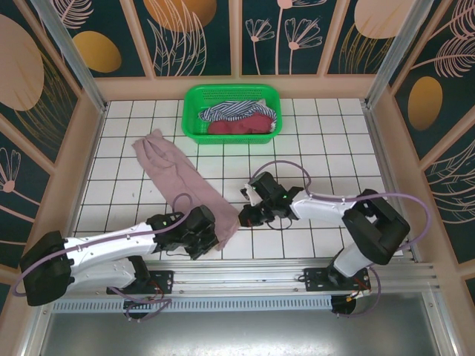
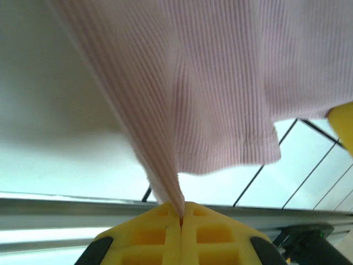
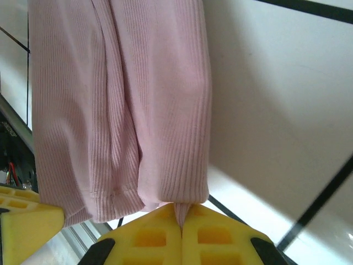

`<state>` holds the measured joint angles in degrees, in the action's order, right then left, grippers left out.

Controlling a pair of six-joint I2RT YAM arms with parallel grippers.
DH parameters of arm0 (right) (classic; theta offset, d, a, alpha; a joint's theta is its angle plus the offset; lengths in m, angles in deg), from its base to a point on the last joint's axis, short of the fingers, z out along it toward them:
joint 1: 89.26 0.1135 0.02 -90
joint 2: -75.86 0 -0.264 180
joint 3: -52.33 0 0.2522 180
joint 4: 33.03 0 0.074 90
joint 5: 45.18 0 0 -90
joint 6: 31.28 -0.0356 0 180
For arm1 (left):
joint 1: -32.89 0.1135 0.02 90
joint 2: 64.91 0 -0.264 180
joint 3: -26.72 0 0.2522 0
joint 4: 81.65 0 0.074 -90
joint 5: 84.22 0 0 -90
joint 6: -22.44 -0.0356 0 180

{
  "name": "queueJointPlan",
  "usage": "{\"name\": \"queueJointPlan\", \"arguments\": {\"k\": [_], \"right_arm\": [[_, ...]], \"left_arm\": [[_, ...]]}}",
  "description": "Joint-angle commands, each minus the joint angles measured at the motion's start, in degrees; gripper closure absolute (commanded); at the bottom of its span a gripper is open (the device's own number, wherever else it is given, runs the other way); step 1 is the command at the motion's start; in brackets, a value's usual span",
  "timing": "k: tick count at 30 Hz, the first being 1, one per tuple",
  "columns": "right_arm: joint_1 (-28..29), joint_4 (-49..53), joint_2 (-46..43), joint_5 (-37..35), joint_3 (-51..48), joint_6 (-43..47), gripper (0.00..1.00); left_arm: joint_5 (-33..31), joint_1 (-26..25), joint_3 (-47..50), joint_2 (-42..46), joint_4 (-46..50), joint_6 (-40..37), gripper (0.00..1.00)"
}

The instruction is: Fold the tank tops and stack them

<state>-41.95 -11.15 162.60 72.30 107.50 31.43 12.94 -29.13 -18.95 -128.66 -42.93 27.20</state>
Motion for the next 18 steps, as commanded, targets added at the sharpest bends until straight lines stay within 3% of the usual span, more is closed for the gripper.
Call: {"name": "queueJointPlan", "arguments": {"k": [1,6,11,14,18], "right_arm": [[-1.0,4.1,-3.6,-0.4,-1.4,1.2,0.99],[-2.2,8.1,-8.4,-0.9,-3.8,1.4,0.99],[-2.6,9.3,-9.4,-0.4,-5.2,2.3,0.99],[-2.6,11.2,-12.0,-0.8,-5.6,2.1,0.99],[-3.8,16.0,-16.5,-1.7,-7.1,2.2,0.99]], "left_arm": [[1.0,-3.0,-3.6,-1.1,3.7,-1.6,1.0],[1.2,-7.6,-5.1,-1.4,4.6,0.8,1.0],[1.3,-8.2,-5.8,-3.0,0.9,1.2,1.0],[0.0,-9.9,-10.2,-4.6,4.4,1.0,1.0],[-0.7,-14.0,-10.4,-4.6,1.6,5.6,1.0]]}}
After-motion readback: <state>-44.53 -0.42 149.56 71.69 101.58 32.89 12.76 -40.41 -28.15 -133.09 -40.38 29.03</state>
